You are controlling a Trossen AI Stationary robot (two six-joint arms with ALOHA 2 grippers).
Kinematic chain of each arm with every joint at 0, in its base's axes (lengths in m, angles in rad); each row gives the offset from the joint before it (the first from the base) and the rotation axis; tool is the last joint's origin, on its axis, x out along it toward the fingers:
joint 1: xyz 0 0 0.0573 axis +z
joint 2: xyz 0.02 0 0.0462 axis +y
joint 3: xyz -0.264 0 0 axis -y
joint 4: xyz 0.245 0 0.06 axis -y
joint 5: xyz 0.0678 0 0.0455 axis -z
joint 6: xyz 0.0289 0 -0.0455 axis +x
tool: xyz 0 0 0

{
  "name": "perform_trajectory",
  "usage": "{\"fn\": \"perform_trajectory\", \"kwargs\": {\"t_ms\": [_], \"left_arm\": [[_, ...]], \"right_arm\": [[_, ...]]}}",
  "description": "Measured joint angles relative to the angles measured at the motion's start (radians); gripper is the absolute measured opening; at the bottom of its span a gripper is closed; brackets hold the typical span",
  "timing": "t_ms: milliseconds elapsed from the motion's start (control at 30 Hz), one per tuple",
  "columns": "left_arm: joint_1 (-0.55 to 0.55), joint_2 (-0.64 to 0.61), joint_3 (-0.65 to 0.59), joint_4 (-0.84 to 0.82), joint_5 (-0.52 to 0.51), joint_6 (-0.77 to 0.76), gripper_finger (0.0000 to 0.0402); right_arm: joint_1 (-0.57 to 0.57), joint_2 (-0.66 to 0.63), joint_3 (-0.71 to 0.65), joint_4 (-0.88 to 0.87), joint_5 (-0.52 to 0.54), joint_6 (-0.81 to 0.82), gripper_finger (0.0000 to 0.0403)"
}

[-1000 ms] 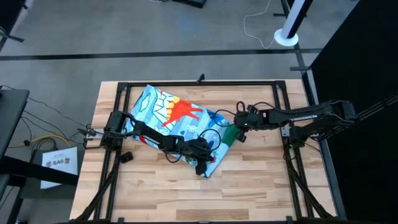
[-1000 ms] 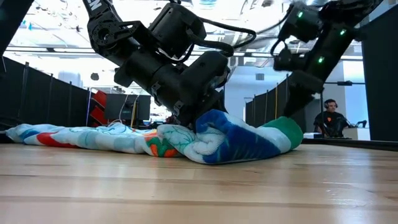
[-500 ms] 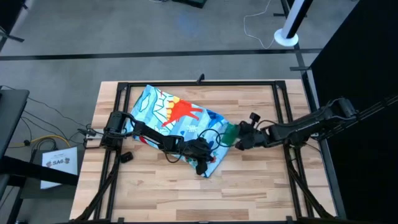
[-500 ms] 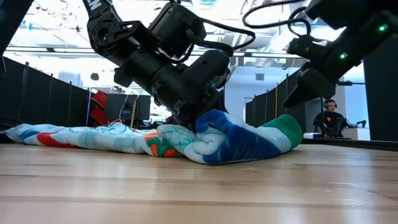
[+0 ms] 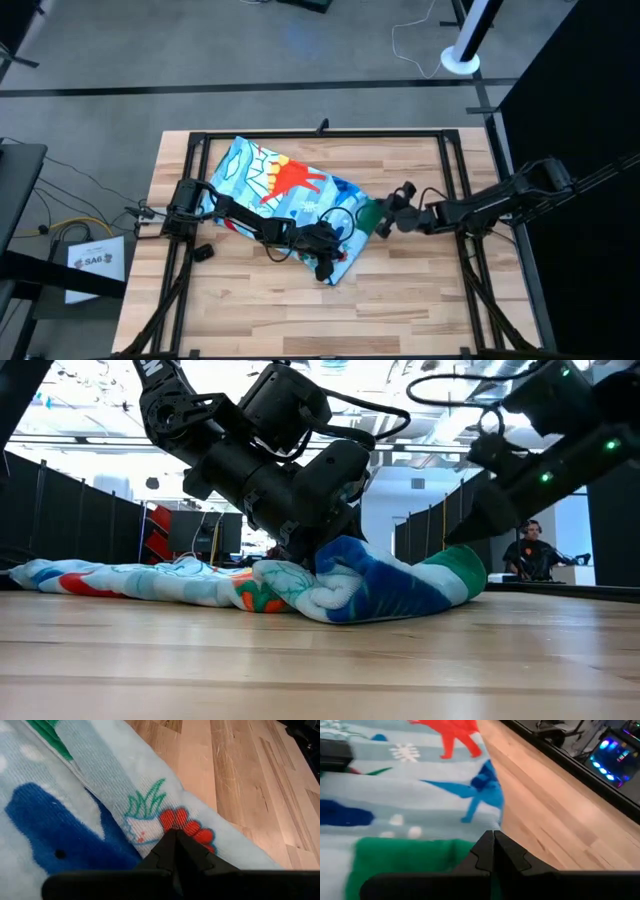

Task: Roll towel
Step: Roll the multicolor dinosaur print towel

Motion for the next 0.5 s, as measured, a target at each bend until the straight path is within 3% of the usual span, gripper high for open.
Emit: {"fn": "perform_trajectory", "kwargs": {"t_ms": [267,500], "left_arm": [[0.000,0.000,0.000,0.001,0.000,-0.005,0.0000],[0.000,0.000,0.000,0.001,0.000,-0.016,0.0000]], "right_arm": [[-0.071,0.000,-0.048,0.017,-0.031,-0.028,0.0000],[-0.061,-0.064,-0.022,0.055,-0.026,-0.181,0.0000]]}}
